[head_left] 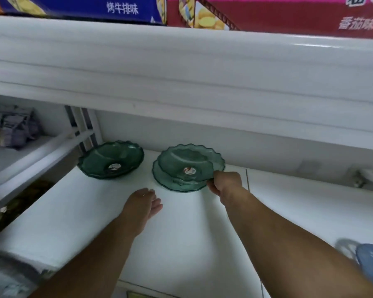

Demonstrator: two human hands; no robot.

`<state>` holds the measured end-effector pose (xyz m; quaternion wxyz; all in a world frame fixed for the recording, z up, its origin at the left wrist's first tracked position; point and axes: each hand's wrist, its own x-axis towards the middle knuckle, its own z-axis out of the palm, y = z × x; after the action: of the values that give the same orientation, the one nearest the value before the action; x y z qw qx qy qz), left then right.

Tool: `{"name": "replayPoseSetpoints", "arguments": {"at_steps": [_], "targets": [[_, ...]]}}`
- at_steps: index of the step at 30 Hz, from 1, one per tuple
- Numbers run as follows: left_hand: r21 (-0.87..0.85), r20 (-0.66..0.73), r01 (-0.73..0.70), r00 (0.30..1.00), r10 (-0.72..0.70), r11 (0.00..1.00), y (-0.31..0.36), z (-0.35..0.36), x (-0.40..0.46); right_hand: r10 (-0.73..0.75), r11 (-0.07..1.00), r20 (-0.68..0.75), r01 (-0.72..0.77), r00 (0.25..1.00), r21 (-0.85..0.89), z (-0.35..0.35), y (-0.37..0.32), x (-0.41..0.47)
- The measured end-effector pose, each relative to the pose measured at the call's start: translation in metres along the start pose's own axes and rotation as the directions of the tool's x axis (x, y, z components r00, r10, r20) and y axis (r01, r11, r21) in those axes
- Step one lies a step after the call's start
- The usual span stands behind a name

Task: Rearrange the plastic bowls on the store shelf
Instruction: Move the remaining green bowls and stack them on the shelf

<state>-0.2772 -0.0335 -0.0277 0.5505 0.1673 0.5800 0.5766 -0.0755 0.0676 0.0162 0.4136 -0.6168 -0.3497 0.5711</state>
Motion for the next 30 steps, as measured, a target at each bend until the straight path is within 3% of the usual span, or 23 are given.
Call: {"name": "replayPoseSetpoints", "arguments": {"at_steps": [7, 12, 15, 17, 19, 21, 25, 26, 30], "targets": [[0.061, -0.028, -0.010, 1.000, 0.011, 0.998, -0.001, -0.005, -0.018, 0.039, 0.996, 0.046, -0.035, 0.998, -0.086, 0.021, 0.014, 0.008], [0.158, -0.043, -0.006, 0.999, 0.013, 0.987, 0.004, -0.004, -0.021, 0.012, 0.975, -0.025, -0.017, 1.000, -0.220, 0.020, 0.016, 0.012], [0.319, -0.030, -0.036, 0.998, 0.048, 0.947, 0.007, 0.004, -0.026, 0.002, 0.947, -0.019, -0.008, 1.000, -0.320, 0.012, 0.018, 0.011], [0.508, -0.003, -0.079, 0.996, 0.094, 0.858, 0.008, 0.008, -0.031, -0.026, 0.906, 0.001, 0.024, 1.000, -0.422, 0.002, 0.017, 0.004], [0.732, 0.056, -0.138, 0.988, 0.142, 0.668, 0.009, 0.014, -0.039, -0.079, 0.789, 0.078, 0.110, 0.994, -0.604, -0.011, 0.015, -0.006], [0.879, 0.117, -0.179, 0.980, 0.164, 0.443, 0.008, 0.022, -0.051, -0.129, 0.607, 0.206, 0.241, 0.970, -0.757, -0.029, 0.013, -0.022], [0.975, 0.120, -0.146, 0.980, 0.160, 0.165, 0.000, 0.042, -0.086, -0.233, 0.051, 0.433, 0.456, 0.871, -0.889, -0.076, 0.017, -0.061], [0.984, 0.126, -0.143, 0.980, 0.151, 0.108, -0.003, 0.048, -0.097, -0.228, -0.036, 0.466, 0.471, 0.855, -0.881, -0.089, 0.019, -0.069], [0.984, 0.171, -0.163, 0.978, 0.122, -0.073, -0.021, 0.083, -0.138, -0.145, -0.176, 0.529, 0.504, 0.836, -0.845, -0.140, 0.023, -0.102]]}}
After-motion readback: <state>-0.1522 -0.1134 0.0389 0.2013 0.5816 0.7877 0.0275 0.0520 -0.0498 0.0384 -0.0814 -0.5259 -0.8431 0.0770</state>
